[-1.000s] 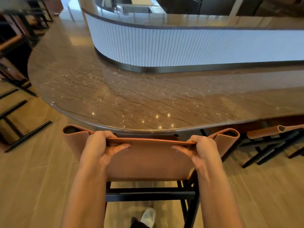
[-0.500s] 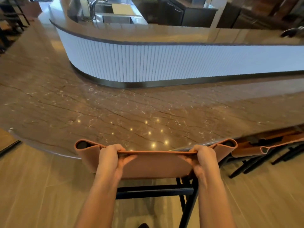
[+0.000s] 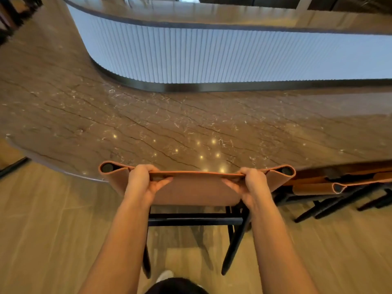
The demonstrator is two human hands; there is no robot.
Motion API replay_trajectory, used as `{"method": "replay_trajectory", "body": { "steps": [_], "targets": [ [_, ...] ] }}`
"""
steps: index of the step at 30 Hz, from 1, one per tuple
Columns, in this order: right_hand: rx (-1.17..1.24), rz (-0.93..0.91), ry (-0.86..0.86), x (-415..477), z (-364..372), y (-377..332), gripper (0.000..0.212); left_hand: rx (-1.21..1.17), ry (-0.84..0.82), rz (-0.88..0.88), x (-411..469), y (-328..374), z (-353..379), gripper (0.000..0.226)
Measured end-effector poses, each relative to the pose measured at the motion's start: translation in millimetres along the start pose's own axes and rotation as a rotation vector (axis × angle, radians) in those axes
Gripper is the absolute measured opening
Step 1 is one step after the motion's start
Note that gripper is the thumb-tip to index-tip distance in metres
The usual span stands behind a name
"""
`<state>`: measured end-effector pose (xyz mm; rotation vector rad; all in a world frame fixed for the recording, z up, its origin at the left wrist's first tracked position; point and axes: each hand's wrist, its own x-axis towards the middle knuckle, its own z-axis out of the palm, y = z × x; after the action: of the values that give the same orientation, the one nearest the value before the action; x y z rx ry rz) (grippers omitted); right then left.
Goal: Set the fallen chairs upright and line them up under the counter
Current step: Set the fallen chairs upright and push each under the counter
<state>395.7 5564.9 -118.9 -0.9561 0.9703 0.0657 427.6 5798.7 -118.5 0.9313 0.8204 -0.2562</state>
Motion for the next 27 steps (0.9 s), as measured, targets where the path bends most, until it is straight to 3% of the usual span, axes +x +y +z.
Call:
{"method": "replay_trajectory", "body": {
  "steps": [4,9,16,19,27],
  "targets": [
    [0.000,0.005,0.006,-1.2,-5.9,8.2,0.012,-0.005,-0.014,-0.053,-0.5,-6.8,-8.3,0.012],
    [-0.023,0.008,0.015,-9.3,-8.8,15.4,0.006,0.015,-0.051,-0.078,-2.6,-11.7,-20.4,0.029],
    [0.005,0.057,0.015,-24.9,-26.9,28.2,0.028,0.060,-0.056,-0.110,-19.8,-29.8,-36.2,0.008],
    [0.025,0.088,0.049,-31.8,-38.7,42.3,0.021,0.025,-0.054,-0.149,-27.9,-42.8,-51.3,0.020],
    [0.029,0.058,0.076,-41.1,-62.5,72.2,0.027,0.037,-0.065,-0.103,-37.4,-65.2,-77.6,0.043]
  ]
}}
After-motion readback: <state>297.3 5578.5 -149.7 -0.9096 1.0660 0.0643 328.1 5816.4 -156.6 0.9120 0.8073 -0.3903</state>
